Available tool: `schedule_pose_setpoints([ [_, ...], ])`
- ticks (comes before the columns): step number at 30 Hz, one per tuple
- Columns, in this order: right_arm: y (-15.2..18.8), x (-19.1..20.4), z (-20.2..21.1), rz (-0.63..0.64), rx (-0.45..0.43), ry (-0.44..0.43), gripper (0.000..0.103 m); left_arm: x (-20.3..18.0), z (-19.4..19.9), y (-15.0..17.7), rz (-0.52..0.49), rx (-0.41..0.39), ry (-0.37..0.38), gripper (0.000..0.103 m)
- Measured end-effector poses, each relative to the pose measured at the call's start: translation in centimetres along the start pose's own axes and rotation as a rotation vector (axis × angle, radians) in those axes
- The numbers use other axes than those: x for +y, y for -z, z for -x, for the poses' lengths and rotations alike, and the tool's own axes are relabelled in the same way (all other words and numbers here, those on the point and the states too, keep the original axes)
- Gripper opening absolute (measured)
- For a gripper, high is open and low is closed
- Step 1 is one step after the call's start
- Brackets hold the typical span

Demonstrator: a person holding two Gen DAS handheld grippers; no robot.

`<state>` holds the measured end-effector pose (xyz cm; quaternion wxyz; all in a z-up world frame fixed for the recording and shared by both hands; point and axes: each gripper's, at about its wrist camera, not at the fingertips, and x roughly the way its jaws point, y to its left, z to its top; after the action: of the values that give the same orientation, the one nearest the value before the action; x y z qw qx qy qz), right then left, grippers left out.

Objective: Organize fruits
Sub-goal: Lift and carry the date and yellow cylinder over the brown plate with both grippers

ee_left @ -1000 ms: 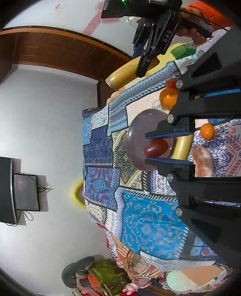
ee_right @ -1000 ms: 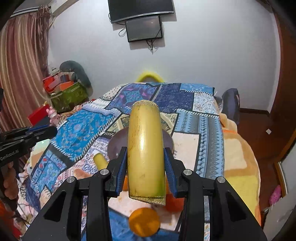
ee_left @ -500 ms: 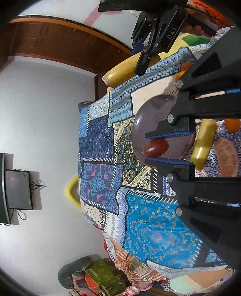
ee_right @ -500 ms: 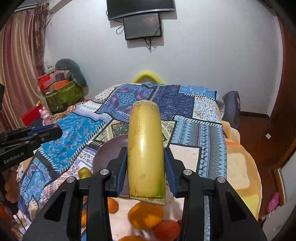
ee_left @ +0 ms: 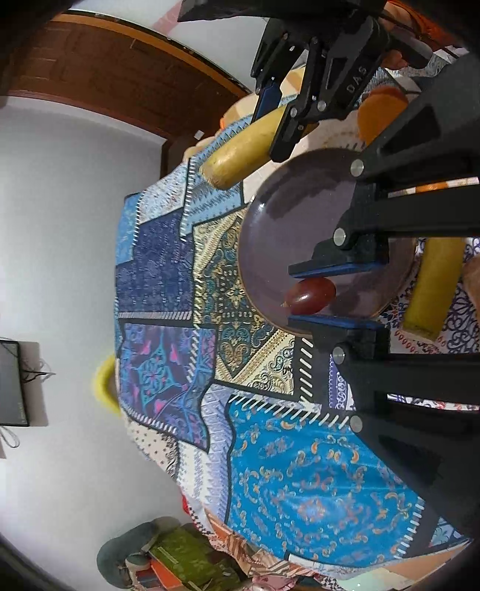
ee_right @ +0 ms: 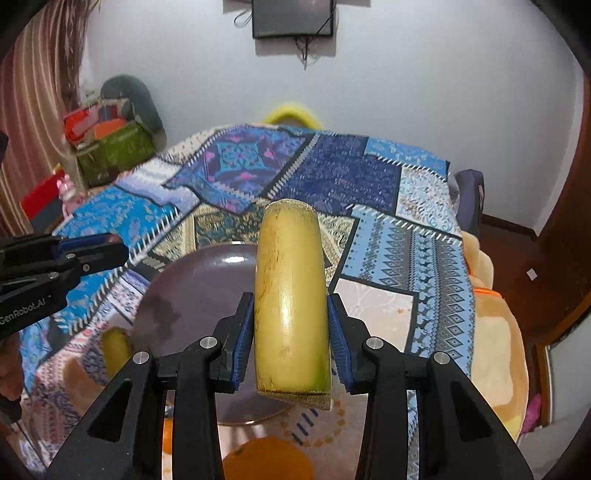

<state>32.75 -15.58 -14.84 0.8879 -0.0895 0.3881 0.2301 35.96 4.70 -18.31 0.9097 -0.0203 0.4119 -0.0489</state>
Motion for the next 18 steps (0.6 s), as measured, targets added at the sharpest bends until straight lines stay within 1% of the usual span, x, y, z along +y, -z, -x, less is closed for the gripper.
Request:
schedule_pose_setpoints([
  [3,0.0,0.2,-1.3,0.025,0.034,0.012,0.035,-0.2,-1.4,-0.1,-0.013,0.030,0.004,0.019],
  [8,-0.1,0.3,-3.3,0.046,0.103,-0.005,0.035,-0.3,-3.3,0.0,-0.038,0.077,0.002,0.019],
  [13,-0.1,0.8,-4.8,0.091,0.163,0.007,0.035,0.6,-5.1,0.1,-0.003,0.135,0.023,0.019],
  [18,-0.1,0.8,-5.6,0.105,0.201,-0.007,0.035,0.9,-5.9,0.4,0.002,0.161,0.031,0.019],
])
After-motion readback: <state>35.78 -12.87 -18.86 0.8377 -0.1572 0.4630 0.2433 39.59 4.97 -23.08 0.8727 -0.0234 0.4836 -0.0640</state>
